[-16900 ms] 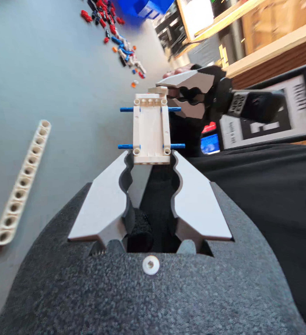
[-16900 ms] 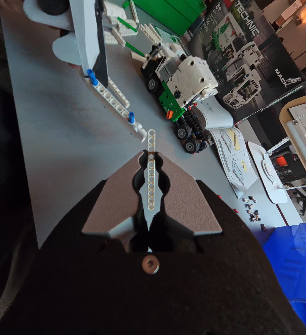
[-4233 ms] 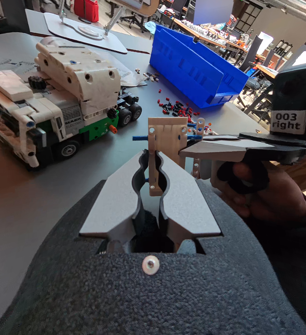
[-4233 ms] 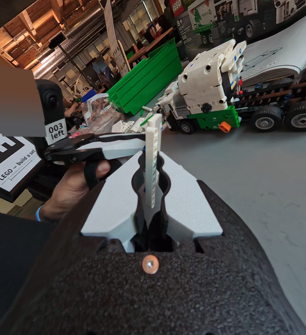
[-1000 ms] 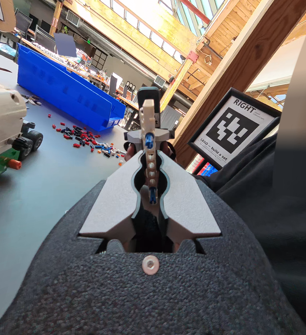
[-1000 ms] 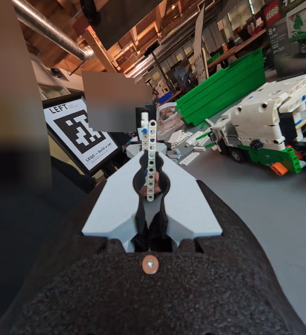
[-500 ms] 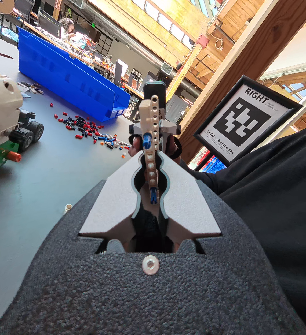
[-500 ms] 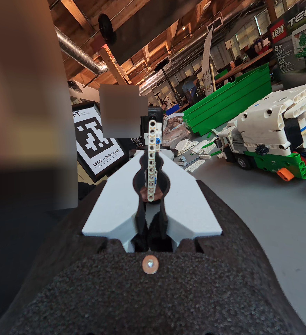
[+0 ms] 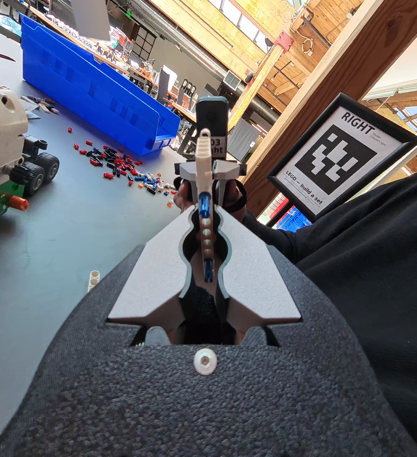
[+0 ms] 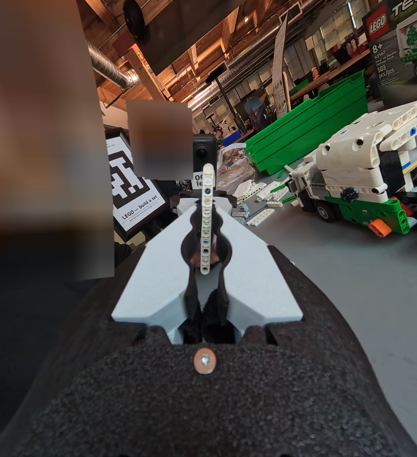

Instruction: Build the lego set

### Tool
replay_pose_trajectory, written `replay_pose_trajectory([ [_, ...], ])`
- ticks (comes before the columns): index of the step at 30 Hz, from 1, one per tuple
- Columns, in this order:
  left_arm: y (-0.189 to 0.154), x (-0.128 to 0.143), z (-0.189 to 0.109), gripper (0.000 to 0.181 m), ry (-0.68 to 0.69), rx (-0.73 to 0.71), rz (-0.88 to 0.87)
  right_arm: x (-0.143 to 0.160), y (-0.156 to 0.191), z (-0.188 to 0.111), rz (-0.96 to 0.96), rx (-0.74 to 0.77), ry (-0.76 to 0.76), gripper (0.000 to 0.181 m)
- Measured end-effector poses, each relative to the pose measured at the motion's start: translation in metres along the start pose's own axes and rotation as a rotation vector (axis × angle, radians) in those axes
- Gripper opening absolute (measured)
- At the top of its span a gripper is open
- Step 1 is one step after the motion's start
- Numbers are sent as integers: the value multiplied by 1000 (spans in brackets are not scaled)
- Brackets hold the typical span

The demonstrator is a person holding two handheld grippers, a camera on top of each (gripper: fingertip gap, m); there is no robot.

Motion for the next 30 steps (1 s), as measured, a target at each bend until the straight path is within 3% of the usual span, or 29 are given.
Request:
replay_pose_trajectory([
  [11,-2,15,9,6,208,29,-11,12,0,-5,17,-56,226,6],
  [23,0,10,3,6,148,-33,10,19,-1,0,26,-59,277,5],
  [30,-2,11,4,6,159,13,0,21,0,4,32,-73,277,6],
])
Point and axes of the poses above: each gripper's, where its closed fingertips meet, z out along the fingers, x out of its underside, y = z × x across the jaws, the point moved 6 cm from there along -z, back along the fingers, and after that the axes turned 6 degrees about y, right-handed, at the moved point
